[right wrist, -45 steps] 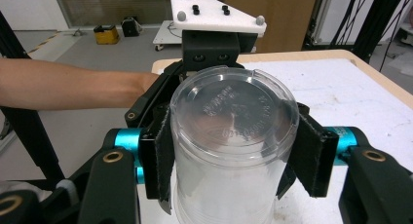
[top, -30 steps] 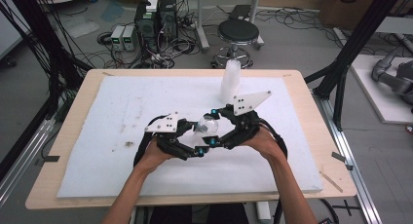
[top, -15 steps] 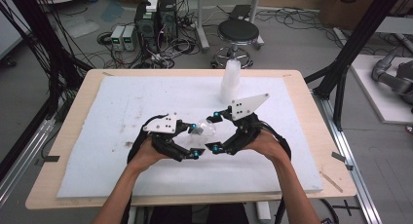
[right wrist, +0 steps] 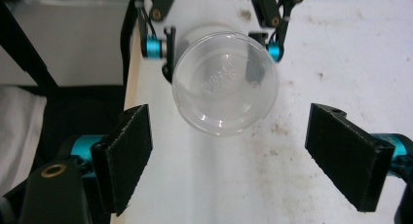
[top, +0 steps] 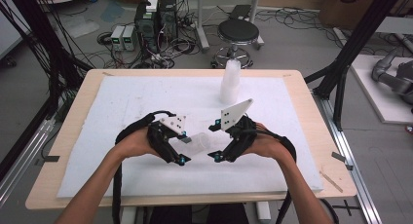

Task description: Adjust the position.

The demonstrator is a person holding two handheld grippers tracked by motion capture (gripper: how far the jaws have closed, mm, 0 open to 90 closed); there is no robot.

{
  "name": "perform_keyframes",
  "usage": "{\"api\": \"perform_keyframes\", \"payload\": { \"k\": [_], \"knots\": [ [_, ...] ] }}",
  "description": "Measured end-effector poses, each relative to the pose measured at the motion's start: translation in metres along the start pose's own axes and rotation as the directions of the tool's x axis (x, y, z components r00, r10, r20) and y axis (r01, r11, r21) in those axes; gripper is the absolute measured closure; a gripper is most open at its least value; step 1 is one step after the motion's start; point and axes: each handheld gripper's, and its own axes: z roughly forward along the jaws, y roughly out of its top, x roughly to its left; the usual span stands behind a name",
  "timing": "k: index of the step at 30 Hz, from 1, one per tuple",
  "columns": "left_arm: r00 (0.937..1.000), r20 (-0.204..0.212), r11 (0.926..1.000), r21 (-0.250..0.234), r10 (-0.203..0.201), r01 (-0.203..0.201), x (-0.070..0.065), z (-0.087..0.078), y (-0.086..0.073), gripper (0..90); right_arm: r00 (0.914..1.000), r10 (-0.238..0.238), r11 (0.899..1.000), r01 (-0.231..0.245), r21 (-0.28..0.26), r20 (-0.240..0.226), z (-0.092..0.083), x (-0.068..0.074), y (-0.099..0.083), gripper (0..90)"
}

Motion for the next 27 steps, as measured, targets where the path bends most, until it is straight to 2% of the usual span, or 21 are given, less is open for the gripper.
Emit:
{"api": "perform_keyframes", "payload": {
  "k": [3, 5, 7, 14, 17, 23, 27],
  "knots": [
    [1.0000, 0.000, 0.9955, 0.095, 0.005, -0.005, 0.001, -0.001, 0.007, 31.8, 1.0000, -0.007, 0.999, 0.007, 0.040, 0.003, 0.002, 0.002, 0.001, 17.1],
    [0.9999, 0.003, 0.9869, 0.161, 0.015, -0.016, 0.003, 0.000, 0.011, 31.9, 0.9999, -0.013, 0.998, 0.013, 0.064, -0.001, 0.004, 0.003, 0.002, 17.2],
    [0.9998, 0.002, 0.9831, 0.182, 0.021, -0.021, 0.003, 0.001, 0.014, 31.9, 0.9998, -0.021, 0.995, 0.021, 0.095, 0.003, 0.006, 0.004, 0.003, 17.2],
    [0.9995, 0.002, 0.9733, 0.227, 0.032, -0.032, 0.001, 0.005, 0.023, 32.2, 0.9993, -0.037, 0.989, 0.037, 0.144, -0.004, 0.012, 0.005, 0.007, 17.2],
    [0.9992, -0.003, 0.9717, 0.233, 0.039, -0.038, 0.000, 0.006, 0.027, 32.2, 0.9991, -0.043, 0.985, 0.043, 0.165, -0.003, 0.015, 0.005, 0.008, 17.2],
    [0.9989, -0.002, 0.9646, 0.260, 0.046, -0.044, -0.001, 0.012, 0.029, 32.4, 0.9986, -0.051, 0.984, 0.053, 0.169, -0.011, 0.019, 0.004, 0.010, 17.7],
    [0.9988, -0.004, 0.9609, 0.273, 0.049, -0.046, -0.001, 0.014, 0.030, 32.4, 0.9990, -0.044, 0.981, 0.045, 0.190, -0.008, 0.021, 0.003, 0.010, 17.8]
  ]
}}
